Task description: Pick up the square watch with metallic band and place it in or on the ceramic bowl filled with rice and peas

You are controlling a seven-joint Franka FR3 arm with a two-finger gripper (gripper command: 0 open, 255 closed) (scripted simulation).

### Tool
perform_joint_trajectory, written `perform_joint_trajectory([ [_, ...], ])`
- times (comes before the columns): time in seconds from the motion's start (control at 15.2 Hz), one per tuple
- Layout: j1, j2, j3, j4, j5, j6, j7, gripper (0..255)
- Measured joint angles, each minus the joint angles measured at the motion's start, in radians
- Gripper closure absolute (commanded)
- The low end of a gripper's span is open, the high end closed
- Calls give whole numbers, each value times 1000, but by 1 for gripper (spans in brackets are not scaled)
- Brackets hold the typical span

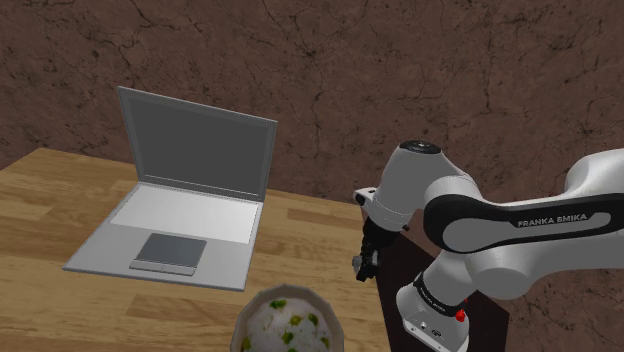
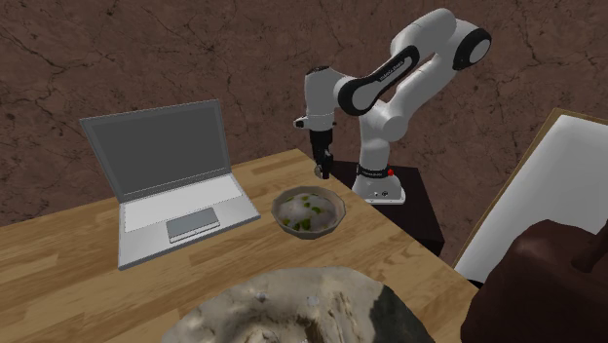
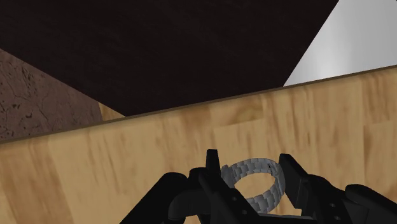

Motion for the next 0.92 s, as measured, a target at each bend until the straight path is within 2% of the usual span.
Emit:
perform_joint_trajectory([
  [0.92,-31,-93,-54,136,-71,-225,25,255],
])
